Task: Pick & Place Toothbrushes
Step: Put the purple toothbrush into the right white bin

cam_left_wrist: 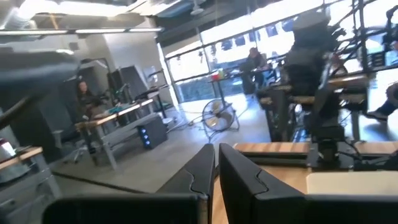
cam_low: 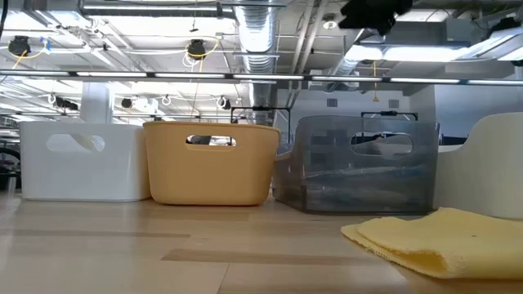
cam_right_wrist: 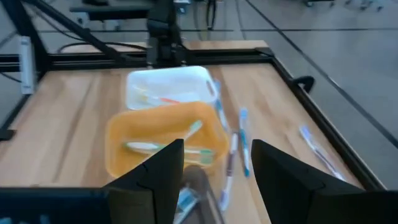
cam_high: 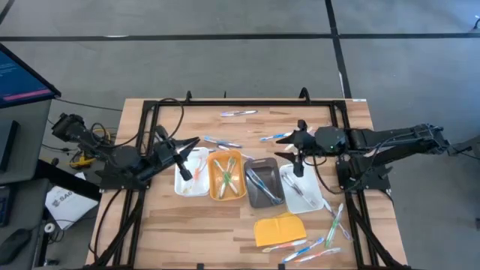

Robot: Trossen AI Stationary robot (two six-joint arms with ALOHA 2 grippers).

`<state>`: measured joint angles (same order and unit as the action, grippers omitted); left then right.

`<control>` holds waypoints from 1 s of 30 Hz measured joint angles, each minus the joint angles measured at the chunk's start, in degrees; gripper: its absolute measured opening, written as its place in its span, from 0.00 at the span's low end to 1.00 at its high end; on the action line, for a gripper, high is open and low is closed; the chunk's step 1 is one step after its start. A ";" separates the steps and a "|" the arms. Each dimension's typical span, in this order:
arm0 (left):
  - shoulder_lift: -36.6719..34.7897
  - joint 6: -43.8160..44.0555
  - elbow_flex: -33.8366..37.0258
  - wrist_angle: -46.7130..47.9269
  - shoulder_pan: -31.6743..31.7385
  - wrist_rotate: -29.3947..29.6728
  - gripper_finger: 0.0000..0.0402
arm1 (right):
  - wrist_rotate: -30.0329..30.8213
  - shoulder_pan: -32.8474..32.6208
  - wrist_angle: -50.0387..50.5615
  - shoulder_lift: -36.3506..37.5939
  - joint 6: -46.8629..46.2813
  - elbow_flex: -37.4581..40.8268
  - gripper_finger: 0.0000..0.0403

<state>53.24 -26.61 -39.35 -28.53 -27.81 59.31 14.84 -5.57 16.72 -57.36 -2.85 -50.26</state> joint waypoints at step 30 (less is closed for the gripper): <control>7.71 10.62 0.00 0.28 17.25 -21.63 0.04 | -8.43 10.80 8.12 0.00 -9.23 5.80 0.46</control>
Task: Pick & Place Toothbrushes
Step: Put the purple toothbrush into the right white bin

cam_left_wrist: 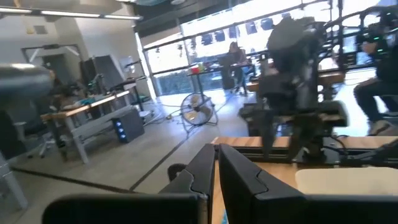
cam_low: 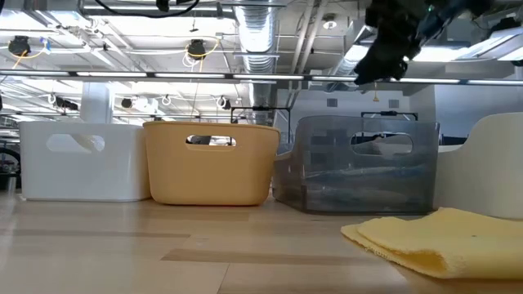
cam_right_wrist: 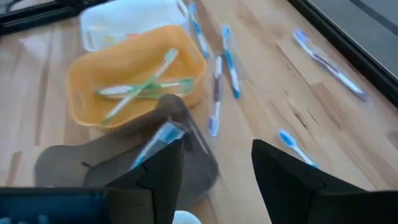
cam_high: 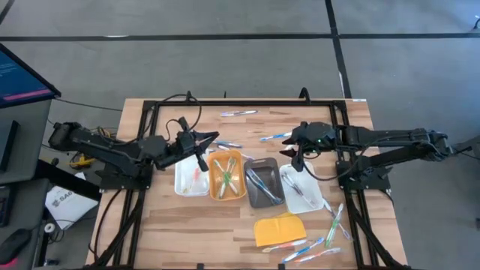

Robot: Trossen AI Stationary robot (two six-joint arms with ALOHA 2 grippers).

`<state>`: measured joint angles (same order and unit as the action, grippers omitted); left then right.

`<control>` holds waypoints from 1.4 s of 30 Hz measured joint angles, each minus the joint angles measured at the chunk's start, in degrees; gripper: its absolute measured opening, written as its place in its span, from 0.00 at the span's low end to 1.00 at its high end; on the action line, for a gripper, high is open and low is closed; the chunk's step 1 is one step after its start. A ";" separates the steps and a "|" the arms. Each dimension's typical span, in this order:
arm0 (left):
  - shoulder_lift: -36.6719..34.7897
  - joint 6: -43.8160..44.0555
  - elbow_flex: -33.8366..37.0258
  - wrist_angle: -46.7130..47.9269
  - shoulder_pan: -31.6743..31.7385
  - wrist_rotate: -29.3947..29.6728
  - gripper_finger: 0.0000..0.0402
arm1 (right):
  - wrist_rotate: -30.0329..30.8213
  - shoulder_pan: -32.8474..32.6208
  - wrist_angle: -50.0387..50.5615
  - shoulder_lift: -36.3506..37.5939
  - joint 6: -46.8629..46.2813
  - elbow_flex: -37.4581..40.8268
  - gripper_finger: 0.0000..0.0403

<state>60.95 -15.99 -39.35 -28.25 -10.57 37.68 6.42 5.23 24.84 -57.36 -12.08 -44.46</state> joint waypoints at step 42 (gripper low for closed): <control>-0.04 8.93 0.00 6.34 0.24 -0.26 0.04 | 0.22 3.83 -7.17 0.00 2.42 0.82 0.44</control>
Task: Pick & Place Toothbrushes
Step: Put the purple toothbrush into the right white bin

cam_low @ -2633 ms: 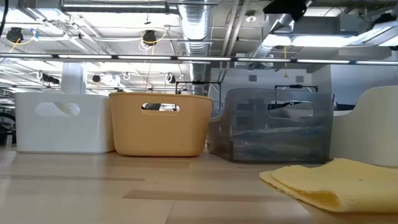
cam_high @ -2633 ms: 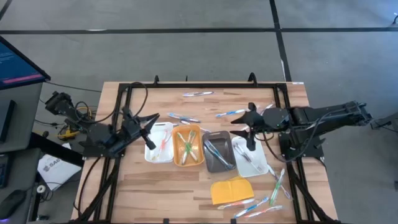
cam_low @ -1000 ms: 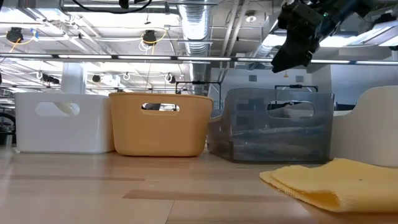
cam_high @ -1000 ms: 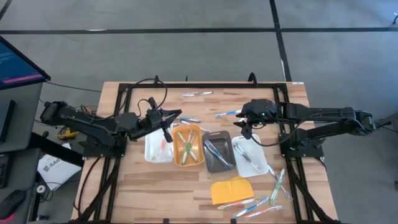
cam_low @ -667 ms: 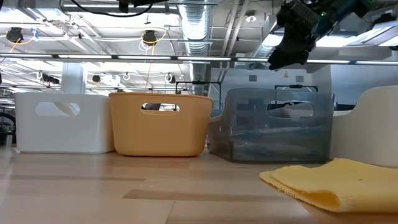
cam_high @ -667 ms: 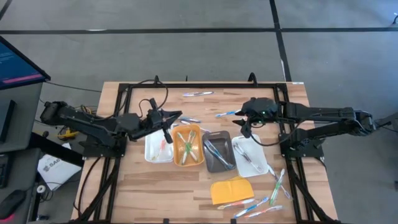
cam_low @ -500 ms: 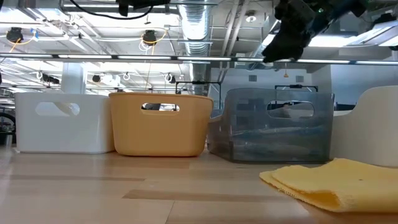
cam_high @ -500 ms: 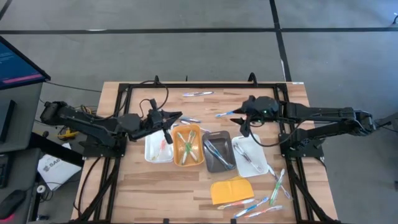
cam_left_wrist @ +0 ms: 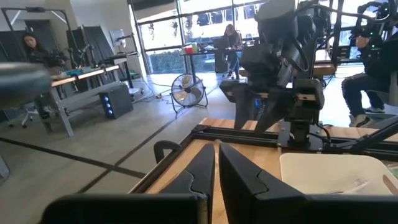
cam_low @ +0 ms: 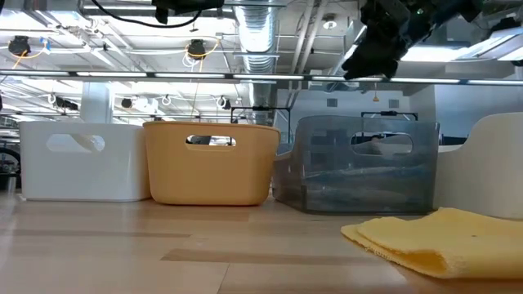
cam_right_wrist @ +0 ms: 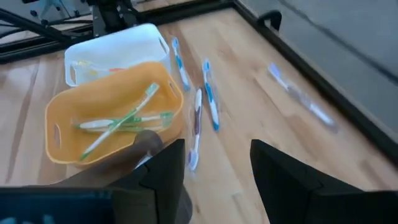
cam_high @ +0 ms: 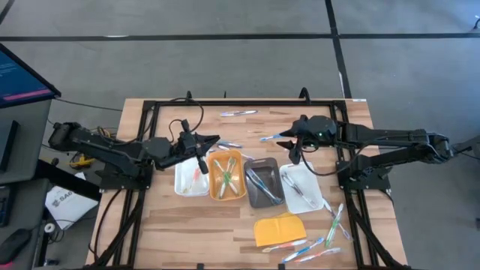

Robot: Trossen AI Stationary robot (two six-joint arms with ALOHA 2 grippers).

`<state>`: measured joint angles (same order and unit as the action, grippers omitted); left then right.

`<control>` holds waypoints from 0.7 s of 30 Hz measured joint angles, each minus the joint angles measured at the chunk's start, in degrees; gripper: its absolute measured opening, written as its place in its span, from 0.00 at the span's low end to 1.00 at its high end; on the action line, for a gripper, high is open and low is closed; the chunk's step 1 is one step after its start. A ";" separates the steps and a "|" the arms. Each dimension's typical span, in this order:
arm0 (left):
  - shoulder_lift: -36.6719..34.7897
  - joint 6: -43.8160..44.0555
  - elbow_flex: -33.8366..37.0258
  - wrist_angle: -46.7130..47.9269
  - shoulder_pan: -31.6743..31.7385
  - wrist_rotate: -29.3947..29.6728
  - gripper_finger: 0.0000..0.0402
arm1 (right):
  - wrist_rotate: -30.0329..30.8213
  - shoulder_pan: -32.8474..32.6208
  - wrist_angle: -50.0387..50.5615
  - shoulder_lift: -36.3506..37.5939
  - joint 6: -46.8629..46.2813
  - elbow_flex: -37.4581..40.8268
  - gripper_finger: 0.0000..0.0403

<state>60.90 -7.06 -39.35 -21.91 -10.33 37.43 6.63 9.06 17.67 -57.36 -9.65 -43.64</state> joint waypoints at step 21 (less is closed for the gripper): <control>0.00 1.98 0.00 0.00 7.45 -10.07 0.04 | 25.29 0.38 30.54 0.00 -24.78 0.00 0.28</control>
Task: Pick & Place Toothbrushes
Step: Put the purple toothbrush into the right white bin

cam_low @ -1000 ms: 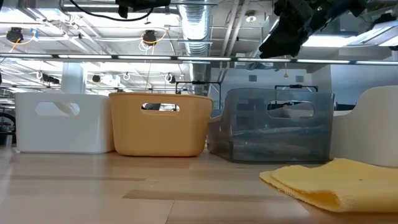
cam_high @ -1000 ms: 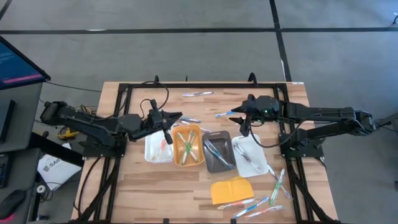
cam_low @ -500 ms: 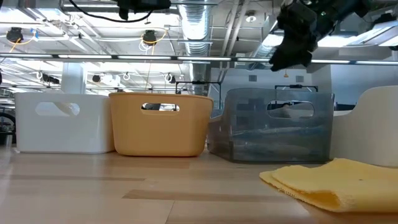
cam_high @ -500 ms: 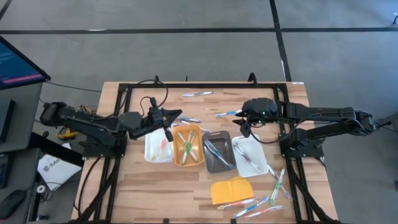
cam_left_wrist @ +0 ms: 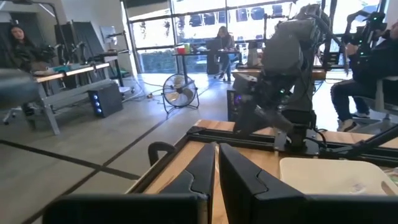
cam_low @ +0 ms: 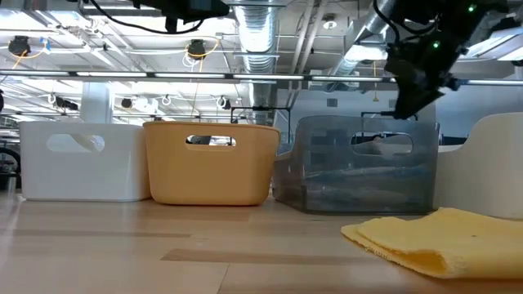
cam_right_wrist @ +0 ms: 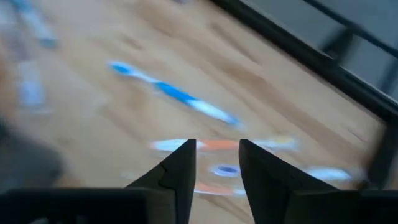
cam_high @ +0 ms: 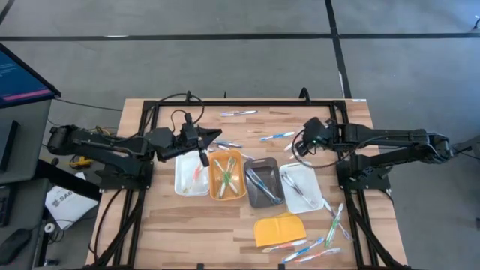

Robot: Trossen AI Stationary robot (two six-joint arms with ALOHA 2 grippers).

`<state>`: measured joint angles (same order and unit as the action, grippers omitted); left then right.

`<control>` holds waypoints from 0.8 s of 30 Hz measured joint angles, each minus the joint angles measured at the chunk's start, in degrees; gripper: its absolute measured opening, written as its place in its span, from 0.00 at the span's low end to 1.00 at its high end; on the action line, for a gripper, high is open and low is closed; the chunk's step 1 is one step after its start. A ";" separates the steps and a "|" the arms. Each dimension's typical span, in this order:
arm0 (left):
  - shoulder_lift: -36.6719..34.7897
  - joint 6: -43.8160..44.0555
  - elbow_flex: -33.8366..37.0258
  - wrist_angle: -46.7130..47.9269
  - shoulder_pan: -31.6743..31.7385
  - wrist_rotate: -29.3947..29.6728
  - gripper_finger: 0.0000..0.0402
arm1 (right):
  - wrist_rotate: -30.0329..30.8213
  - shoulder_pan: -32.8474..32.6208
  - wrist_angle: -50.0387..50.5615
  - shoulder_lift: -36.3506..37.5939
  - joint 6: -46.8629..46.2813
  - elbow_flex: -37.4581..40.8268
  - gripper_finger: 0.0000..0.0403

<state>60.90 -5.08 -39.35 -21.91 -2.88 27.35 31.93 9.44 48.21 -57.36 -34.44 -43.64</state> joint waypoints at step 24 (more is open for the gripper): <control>0.00 5.48 0.00 3.87 -2.89 0.07 0.04 | 3.56 6.41 -6.46 0.00 3.15 0.02 0.20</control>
<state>60.90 0.40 -39.35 -18.04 -5.77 27.42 35.49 15.84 41.75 -57.36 -31.29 -43.62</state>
